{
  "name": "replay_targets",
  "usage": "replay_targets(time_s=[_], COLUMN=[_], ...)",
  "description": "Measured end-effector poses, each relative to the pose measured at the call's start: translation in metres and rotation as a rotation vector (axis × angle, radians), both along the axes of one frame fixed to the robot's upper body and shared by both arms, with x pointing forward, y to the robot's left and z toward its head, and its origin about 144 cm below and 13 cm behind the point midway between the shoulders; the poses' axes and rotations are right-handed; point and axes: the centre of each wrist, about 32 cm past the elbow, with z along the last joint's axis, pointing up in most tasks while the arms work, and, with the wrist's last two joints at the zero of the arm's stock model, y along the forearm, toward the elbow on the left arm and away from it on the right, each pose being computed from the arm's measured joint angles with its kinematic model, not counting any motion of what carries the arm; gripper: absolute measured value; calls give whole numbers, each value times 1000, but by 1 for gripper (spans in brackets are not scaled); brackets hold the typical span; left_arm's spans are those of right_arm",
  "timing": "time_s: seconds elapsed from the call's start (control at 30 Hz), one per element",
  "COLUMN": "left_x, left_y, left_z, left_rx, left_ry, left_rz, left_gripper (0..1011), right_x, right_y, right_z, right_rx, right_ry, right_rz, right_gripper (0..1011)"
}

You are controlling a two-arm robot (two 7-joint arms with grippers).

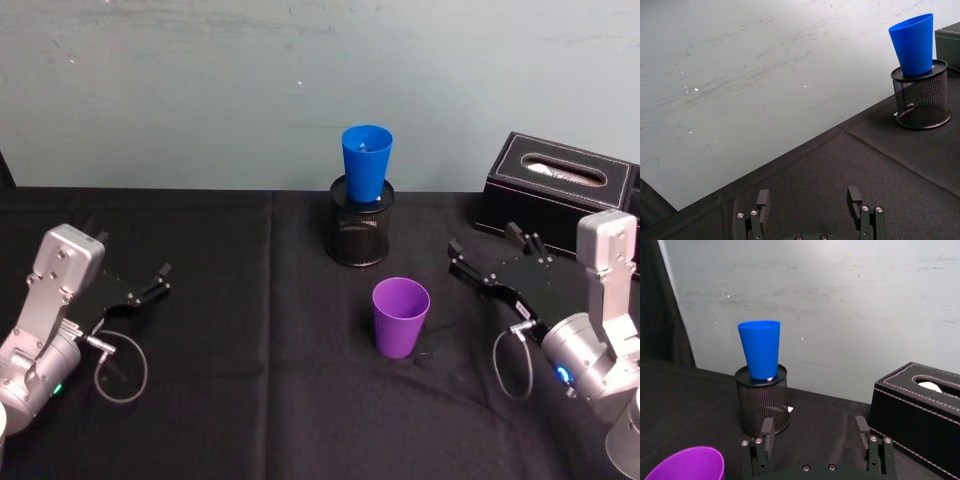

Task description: Pick up one cup with a gripper and tap it against the other cup.

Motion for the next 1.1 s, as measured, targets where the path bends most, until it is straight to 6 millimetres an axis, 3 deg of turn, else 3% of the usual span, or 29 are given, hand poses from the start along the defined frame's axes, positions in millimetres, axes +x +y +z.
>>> replay_targets(time_s=[0.47, 1.1], left_x=[0, 0], left_y=[0, 0], left_z=[0, 0], left_rx=[0, 0], left_ry=[0, 0], left_rz=[0, 0], left_gripper=[1011, 1011], right_x=[0, 0], right_y=[7, 6], right_z=[-23, -23], right_rx=[-50, -47], right_ry=[35, 32], right_rz=[-18, -18], right_gripper=[1003, 1003])
